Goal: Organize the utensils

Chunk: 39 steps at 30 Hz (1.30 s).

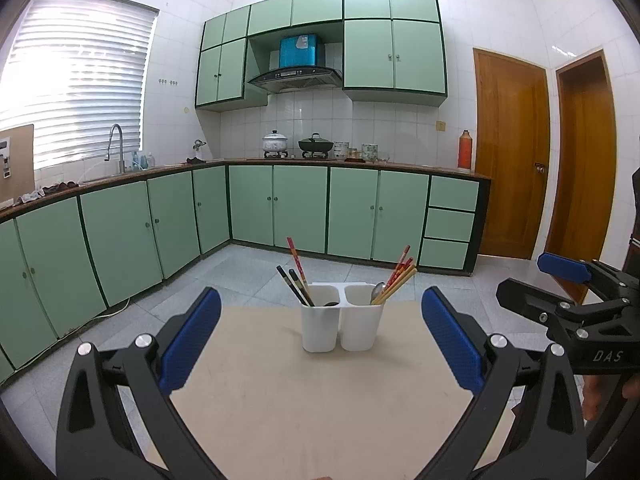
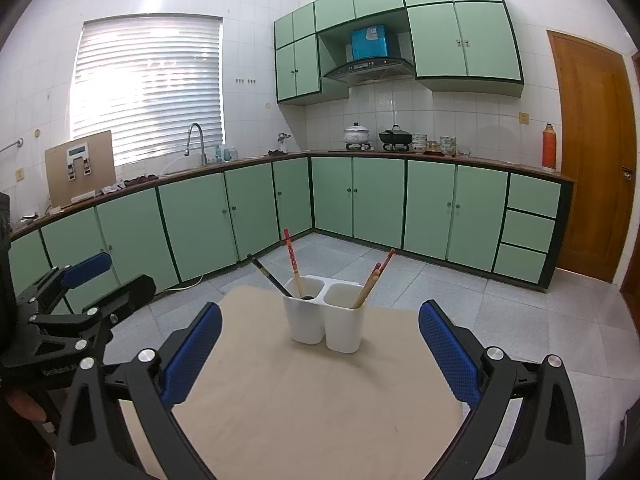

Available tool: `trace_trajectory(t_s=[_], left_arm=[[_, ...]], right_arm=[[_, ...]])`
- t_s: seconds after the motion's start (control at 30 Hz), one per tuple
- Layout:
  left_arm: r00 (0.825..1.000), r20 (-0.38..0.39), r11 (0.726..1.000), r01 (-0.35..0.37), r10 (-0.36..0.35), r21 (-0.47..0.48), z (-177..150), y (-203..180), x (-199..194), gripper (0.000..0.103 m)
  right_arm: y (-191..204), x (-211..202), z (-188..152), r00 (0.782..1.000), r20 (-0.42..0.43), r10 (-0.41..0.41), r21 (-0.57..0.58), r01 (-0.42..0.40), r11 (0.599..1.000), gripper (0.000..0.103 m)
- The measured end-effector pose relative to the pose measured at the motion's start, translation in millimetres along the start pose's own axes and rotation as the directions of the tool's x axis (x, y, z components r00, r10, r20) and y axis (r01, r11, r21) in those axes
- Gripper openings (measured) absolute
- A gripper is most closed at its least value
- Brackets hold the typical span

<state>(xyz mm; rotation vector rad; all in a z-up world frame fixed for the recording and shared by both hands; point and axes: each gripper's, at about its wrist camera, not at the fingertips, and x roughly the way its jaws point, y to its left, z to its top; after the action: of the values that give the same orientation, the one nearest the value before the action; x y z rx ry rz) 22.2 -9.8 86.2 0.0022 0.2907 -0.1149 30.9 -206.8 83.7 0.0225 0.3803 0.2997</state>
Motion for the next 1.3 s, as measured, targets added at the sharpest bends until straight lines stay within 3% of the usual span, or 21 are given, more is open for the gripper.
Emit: trace_trajectory(t_s=[1.3], left_arm=[[1.000, -0.016, 1.000, -0.010, 0.010, -0.013, -4.3, 3.4, 2.1, 0.097]], right_arm=[[0.0, 7.2, -7.2, 1.000, -0.019, 0.005, -0.002, -0.005, 1.000, 0.097]])
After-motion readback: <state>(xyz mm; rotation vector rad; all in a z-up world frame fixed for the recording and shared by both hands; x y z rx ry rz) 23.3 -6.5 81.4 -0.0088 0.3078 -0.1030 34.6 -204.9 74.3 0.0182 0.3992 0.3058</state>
